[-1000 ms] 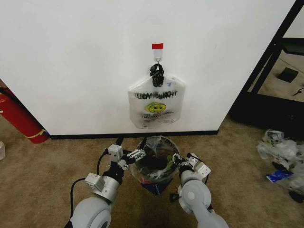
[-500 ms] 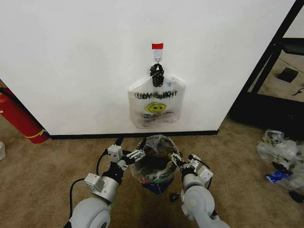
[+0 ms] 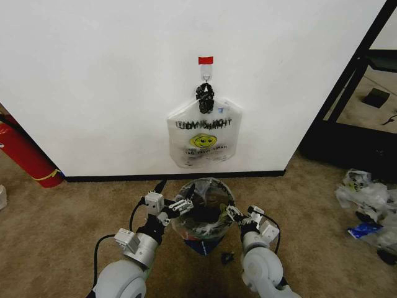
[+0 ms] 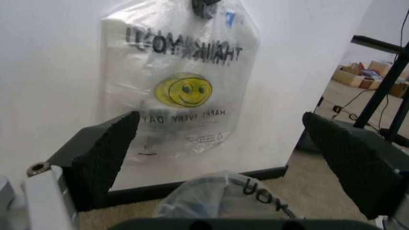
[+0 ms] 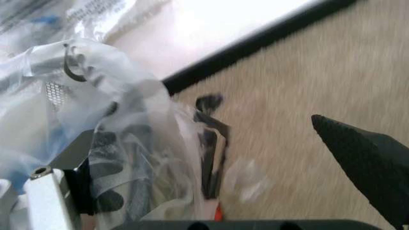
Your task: Pick up the garbage bag from the wall and place it over the trash bin.
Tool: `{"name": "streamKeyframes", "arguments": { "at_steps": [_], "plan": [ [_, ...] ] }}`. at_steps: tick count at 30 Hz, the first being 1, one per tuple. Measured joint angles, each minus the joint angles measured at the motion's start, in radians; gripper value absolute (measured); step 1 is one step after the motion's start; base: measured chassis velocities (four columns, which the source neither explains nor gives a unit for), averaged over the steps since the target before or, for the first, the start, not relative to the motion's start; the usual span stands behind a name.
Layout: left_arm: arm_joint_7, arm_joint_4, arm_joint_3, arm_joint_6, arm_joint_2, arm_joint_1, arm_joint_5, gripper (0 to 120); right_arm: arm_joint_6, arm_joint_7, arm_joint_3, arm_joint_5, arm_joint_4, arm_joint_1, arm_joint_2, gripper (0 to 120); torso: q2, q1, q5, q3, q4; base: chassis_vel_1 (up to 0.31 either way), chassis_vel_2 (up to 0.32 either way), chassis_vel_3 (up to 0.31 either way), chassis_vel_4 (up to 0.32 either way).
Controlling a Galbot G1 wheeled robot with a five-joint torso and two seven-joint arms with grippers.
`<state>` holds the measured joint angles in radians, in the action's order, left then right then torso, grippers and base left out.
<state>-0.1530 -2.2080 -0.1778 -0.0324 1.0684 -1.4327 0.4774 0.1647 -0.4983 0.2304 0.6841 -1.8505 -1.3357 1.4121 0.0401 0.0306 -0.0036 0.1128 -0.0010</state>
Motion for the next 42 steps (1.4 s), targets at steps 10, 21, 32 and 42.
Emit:
{"name": "streamKeyframes", "arguments": {
  "at_steps": [10, 21, 32, 42],
  "plan": [
    [0.002, -0.006, -0.003, 0.006, -0.005, 0.006, 0.004, 100, -0.199, 0.204, -0.004, -0.242, 0.090, -0.006, -0.052, 100, 0.000, 0.000, 0.0001, 0.000, 0.0002, 0.000, 0.000, 0.000, 0.000],
    [0.002, 0.002, -0.001, 0.010, -0.007, 0.014, 0.008, 100, -0.285, 0.303, 0.003, -0.228, 0.099, -0.004, -0.061, 100, 0.000, 0.000, 0.0001, 0.000, 0.0002, 0.000, 0.000, 0.000, 0.000],
    [0.003, 0.013, 0.008, 0.008, -0.006, 0.012, 0.004, 100, -0.065, 0.271, 0.037, 0.358, -0.007, -0.019, -0.027, 100, 0.000, 0.000, 0.0000, 0.000, 0.0002, 0.000, 0.000, 0.000, 0.000],
    [0.003, 0.009, -0.001, 0.006, -0.005, 0.007, 0.004, 100, 0.019, 0.452, 0.073, 0.463, -0.025, -0.057, -0.043, 100, 0.000, 0.000, 0.0001, 0.000, 0.0002, 0.000, 0.000, 0.000, 0.000]
  ]
}}
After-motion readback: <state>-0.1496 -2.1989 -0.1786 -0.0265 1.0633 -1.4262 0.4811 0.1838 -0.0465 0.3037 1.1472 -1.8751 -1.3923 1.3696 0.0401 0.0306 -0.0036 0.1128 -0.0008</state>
